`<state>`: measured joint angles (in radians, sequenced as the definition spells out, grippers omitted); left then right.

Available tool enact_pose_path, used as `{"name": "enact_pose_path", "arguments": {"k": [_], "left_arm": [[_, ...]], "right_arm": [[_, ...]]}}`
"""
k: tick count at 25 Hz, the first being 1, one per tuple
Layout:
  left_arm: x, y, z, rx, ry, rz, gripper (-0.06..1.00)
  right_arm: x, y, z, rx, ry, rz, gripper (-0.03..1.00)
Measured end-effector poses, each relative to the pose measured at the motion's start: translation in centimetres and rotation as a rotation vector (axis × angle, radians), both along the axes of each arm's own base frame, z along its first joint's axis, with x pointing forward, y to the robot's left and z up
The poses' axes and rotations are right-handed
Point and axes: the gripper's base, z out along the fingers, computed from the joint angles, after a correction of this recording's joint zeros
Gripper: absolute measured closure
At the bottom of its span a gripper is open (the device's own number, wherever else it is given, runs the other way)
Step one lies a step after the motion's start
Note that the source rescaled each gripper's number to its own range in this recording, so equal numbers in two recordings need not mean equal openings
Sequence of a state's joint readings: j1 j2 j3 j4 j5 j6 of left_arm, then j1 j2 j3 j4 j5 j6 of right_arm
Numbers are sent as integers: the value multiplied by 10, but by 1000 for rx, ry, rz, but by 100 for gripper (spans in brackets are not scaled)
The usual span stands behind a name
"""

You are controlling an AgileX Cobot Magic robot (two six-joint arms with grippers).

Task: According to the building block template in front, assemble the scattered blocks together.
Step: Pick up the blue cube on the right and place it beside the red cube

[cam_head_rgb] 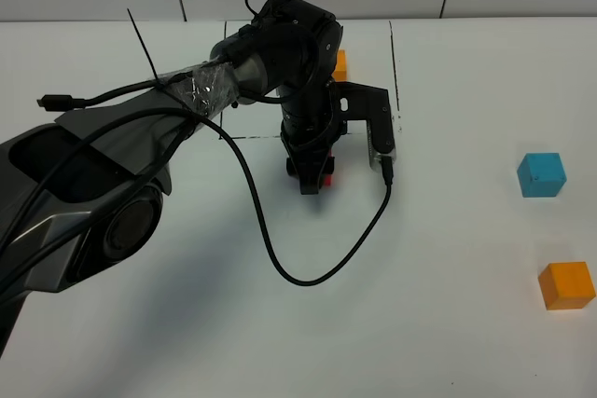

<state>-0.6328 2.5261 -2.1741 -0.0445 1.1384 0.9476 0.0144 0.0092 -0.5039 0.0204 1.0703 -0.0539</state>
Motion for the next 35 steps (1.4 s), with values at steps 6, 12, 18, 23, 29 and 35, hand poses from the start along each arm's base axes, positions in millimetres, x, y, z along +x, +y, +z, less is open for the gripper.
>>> {"name": "enact_pose_path", "arguments": {"k": [6,12,18,23,29,35], "left_arm": [[-1,0,34,-41,-52,8,-3],[3,17,91,-118,-133,117,-5],[26,80,121,-142,-155,351,-5],[31,144,136,-149,-169,542,-5],[16,220,145,-146,-169,790,-5],[-26,272,156,-141,-141,1041,-5]], "right_arm": [[0,0,0,0,0,0,24],[0,0,0,0,0,0,24],[0,0,0,0,0,0,24],[0,0,0,0,0,0,24],[0,0,0,0,0,0,24],[0,0,0,0,0,0,24]]}}
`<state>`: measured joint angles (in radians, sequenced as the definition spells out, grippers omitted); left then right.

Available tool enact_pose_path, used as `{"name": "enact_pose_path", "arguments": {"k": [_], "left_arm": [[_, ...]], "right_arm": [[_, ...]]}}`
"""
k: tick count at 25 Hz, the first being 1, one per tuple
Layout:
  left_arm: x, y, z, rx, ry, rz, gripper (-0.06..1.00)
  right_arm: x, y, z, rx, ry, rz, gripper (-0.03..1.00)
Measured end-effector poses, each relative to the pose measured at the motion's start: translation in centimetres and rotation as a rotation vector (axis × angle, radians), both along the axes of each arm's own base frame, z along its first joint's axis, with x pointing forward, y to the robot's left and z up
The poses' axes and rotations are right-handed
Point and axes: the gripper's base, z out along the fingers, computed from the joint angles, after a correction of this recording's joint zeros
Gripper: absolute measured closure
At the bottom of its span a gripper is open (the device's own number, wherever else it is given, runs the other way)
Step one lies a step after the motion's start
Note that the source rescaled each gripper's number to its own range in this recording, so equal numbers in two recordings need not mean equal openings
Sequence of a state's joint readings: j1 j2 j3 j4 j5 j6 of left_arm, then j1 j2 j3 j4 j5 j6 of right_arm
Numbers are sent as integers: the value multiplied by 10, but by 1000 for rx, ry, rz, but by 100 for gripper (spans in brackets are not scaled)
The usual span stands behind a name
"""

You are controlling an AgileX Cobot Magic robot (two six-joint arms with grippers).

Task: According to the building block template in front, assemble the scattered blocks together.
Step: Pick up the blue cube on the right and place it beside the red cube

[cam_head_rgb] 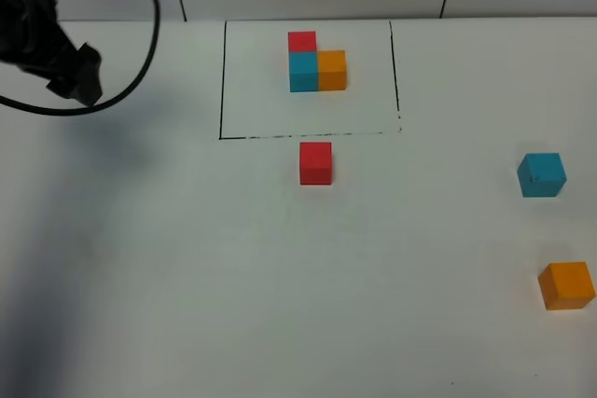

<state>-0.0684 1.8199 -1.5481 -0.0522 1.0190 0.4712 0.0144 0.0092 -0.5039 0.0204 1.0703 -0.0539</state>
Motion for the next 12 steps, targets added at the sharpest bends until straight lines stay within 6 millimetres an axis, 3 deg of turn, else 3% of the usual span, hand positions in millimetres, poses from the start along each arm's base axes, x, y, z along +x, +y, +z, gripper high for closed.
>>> {"name": "enact_pose_path", "arguments": {"k": [5,12], "left_arm": [[-50,37,2,-5,-4,155,-4],[-145,41,38,-50,-230,290,-3]], "right_arm": [[0,0,0,0,0,0,24],[0,0,0,0,0,0,24]]}}
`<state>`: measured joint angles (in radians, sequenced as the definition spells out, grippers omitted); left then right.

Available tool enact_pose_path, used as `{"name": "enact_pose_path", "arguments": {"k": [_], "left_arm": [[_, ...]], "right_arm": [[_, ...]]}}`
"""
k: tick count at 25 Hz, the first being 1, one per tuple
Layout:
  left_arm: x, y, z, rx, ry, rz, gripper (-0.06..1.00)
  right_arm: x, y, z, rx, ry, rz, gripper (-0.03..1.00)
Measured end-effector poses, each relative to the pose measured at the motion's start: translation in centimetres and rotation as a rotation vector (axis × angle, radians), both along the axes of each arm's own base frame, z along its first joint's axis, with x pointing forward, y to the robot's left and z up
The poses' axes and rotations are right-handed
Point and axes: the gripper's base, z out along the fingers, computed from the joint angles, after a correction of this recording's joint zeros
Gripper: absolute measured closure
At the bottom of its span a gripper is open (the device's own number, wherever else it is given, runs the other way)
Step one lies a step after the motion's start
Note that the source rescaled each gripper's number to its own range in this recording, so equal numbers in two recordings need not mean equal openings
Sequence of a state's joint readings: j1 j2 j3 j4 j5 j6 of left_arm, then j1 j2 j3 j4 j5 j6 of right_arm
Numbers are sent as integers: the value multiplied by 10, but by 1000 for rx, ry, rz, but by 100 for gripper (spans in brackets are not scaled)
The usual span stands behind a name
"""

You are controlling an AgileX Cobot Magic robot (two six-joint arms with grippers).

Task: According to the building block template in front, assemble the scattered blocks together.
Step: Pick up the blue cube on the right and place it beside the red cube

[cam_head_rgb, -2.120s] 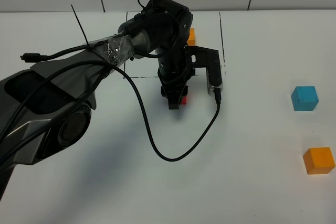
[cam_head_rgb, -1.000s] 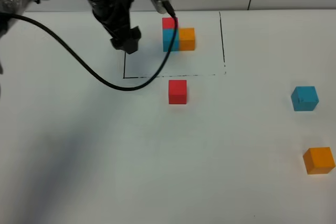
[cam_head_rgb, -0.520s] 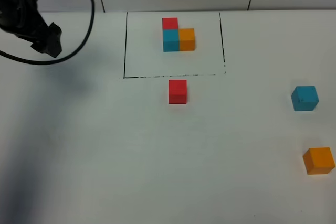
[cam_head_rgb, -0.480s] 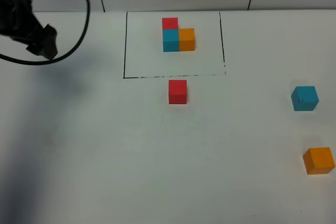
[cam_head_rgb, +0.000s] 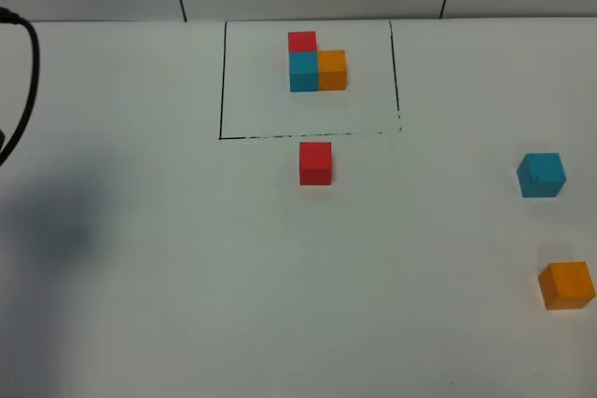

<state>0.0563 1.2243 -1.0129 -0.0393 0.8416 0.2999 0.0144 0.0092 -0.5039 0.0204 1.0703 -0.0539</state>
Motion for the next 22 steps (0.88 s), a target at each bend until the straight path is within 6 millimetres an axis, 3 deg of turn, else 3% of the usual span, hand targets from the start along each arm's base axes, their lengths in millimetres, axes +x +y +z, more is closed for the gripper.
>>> {"name": "enact_pose_path", "arguments": {"k": [5,10,17,22], "left_arm": [[-66,0,8,2,-118,82,-3],[-124,-3,1,-16,-245,118,-2],[-184,-9,-8,-43,-361,87,-1],[-214,-11,-20,-62,-425,83,0]], "right_arm": [[0,0,0,0,0,0,24],[0,0,0,0,0,0,24],[0,0,0,0,0,0,24],[0,0,0,0,0,0,24]]}}
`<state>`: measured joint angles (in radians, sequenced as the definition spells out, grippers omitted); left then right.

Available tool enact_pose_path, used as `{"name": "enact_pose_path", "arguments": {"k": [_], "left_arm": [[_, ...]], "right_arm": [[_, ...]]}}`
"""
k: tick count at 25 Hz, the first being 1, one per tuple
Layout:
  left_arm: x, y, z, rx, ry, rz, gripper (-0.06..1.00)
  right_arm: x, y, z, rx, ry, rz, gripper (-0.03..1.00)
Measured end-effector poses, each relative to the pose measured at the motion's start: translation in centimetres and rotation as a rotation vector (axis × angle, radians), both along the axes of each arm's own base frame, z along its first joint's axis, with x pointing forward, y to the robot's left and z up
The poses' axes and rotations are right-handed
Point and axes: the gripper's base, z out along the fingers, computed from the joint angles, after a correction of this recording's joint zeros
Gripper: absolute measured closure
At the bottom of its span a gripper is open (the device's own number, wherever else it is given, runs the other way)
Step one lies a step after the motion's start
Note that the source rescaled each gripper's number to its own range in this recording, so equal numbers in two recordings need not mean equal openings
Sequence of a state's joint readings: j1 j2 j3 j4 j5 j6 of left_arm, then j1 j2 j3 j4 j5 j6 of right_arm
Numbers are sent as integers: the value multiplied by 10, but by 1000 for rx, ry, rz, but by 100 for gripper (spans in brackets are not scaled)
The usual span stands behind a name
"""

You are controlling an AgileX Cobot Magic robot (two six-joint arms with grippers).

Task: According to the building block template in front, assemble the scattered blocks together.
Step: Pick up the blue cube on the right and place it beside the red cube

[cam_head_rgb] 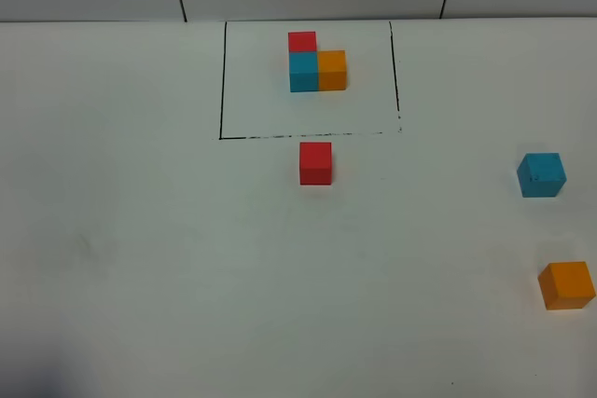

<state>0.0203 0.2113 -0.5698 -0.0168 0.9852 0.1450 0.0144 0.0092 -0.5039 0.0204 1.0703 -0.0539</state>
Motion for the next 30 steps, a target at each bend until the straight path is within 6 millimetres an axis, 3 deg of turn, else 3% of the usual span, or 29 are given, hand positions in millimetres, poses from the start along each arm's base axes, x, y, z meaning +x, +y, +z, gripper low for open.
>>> {"name": "enact_pose_path", "arguments": {"k": [3,10,30], "left_arm": [[-9,-1,-14,-7,15,-2,2],[-21,-1,-21,-11,-14,-18,6],[-33,-1,-23,-45,-76,-45,16]], "right_arm": [[0,0,0,0,0,0,24],[0,0,0,0,0,0,24],[0,0,0,0,0,0,24]]}}
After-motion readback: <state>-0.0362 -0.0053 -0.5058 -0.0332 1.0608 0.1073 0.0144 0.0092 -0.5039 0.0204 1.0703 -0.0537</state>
